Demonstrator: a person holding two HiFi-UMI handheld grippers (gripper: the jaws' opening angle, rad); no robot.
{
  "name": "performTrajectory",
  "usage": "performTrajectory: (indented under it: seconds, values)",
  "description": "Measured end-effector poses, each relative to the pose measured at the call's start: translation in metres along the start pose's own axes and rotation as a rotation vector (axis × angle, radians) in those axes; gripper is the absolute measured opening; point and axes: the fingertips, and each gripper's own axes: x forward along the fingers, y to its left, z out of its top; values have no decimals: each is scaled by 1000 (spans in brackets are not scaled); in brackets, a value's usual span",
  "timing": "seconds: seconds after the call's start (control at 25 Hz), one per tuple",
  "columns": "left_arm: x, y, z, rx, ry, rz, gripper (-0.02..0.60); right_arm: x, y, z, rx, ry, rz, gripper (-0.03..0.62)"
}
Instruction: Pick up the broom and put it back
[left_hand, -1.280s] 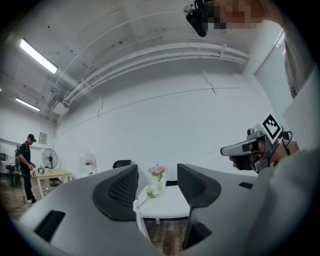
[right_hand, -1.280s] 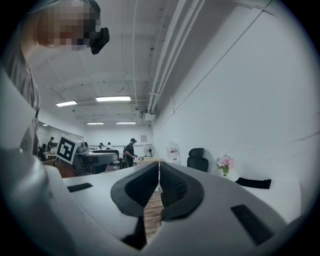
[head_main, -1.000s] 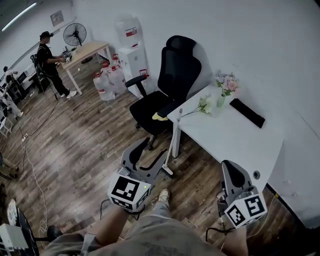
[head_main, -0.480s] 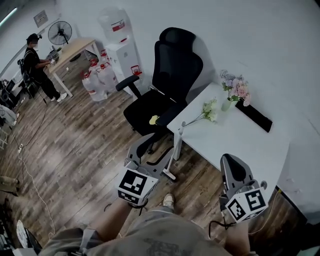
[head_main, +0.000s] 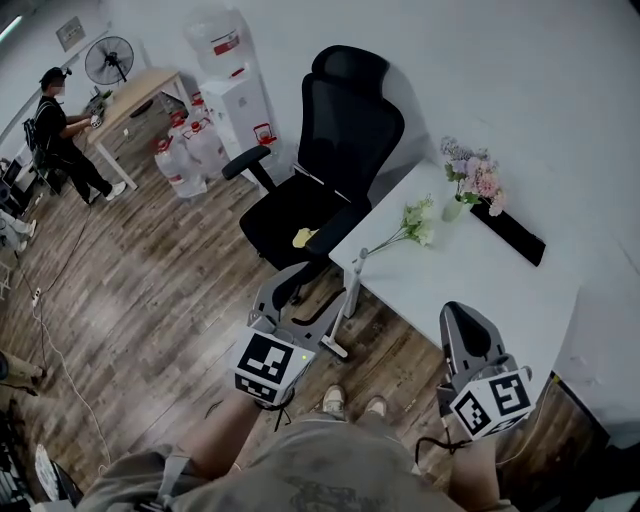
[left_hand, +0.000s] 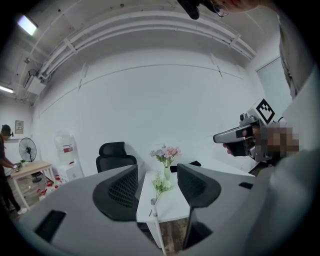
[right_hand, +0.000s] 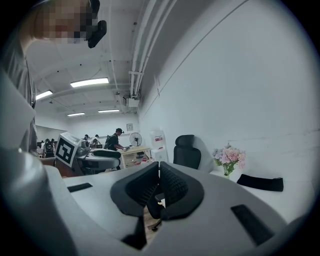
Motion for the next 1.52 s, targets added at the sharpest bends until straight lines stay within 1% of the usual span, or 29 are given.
performTrajectory:
  seconds: [0.16, 0.4, 0.56, 0.68, 0.76, 0.84, 0.92, 1.04, 1.2, 1.32, 1.52]
  values:
    - [6, -1, 0, -20, 5, 24, 255, 2, -10, -1, 0, 7, 12, 35]
    - [21, -4, -2, -14, 17, 44, 255, 6, -29, 1, 10, 6, 15, 35]
    - [41, -4, -13, -7, 45, 34, 255, 14, -44, -6, 19, 13, 5, 35]
    - [63, -2, -28, -4, 71, 22, 255, 23, -56, -14, 28, 29, -4, 35]
    - [79, 1, -41, -2, 85, 27, 255, 30, -65, -21, 35, 44, -9, 35]
    - [94, 6, -55, 5, 89, 51, 255, 36, -74, -30, 43, 62, -15, 35]
    - [108, 8, -75, -2, 117, 53, 255, 41, -81, -42, 56, 82, -19, 35]
    - [128, 7, -107, -30, 175, 22, 255, 51, -89, -63, 79, 112, -19, 35]
    - [155, 1, -151, -62, 249, -38, 262, 63, -98, -93, 89, 163, -20, 35]
    - [171, -1, -184, -82, 315, -55, 265, 67, -102, -114, 87, 210, -29, 35]
    - [196, -2, -229, -112, 388, -76, 265, 75, -111, -145, 77, 277, -17, 35]
